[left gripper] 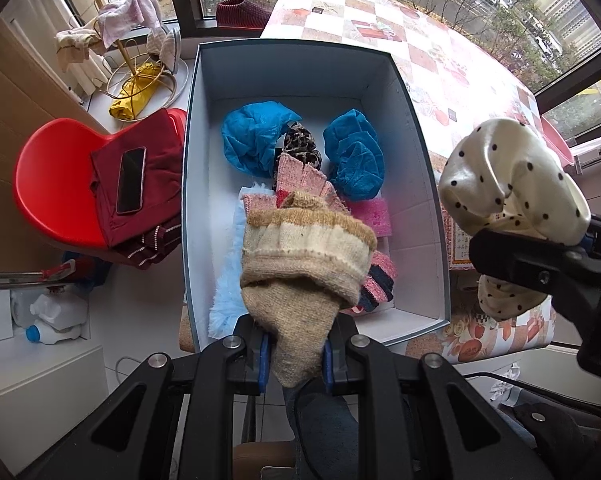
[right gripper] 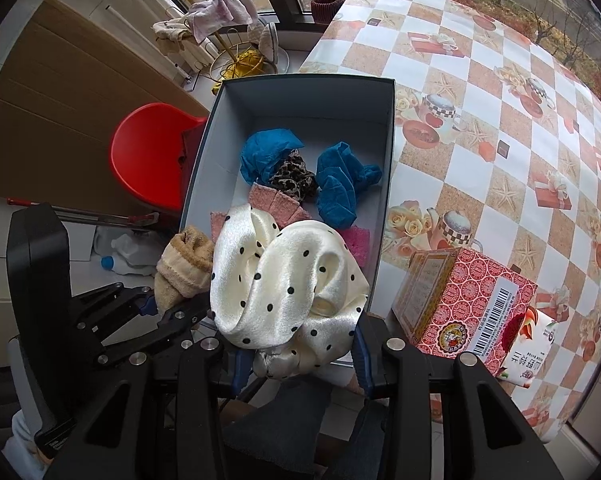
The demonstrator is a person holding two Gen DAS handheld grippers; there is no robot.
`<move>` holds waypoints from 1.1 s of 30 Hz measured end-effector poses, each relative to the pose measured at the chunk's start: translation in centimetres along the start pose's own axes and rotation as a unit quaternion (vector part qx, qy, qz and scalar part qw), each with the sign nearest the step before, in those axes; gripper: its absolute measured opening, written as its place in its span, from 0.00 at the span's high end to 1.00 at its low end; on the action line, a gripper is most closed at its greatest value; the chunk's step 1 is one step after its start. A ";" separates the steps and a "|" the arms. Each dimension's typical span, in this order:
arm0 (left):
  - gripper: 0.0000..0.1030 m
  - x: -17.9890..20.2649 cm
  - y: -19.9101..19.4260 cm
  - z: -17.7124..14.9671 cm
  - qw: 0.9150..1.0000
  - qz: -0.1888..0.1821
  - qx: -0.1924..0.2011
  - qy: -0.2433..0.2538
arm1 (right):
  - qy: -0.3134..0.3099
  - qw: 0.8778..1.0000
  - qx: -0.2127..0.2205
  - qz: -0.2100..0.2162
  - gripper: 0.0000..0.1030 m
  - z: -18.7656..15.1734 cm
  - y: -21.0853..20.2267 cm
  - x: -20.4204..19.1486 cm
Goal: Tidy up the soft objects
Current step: 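Lower the beige hat and scrunchie into the white box with both tools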
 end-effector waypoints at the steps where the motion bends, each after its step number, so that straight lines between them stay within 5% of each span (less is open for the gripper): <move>1: 0.80 -0.1 0.2 0.1 1.000 0.001 -0.001 0.000 | 0.000 1.000 -0.001 0.000 0.59 0.1 0.2 0.0; 17: 0.80 0.0 1.5 3.4 1.000 0.012 -0.004 -0.003 | 0.025 1.000 -0.010 -0.010 0.59 3.0 2.3 0.5; 33: 0.80 0.0 3.0 3.5 1.000 0.016 -0.023 0.000 | 0.037 0.999 -0.029 -0.007 0.59 2.7 3.6 0.9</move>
Point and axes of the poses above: each gripper's, at about its wrist camera, not at the fingertips, and y roughly the way its jaws point, x to its right, z to its top, the point moved 3 cm from there along y, roughly the way its jaws point, and after that the axes turned 1 degree about -x, right-handed, at the moved point
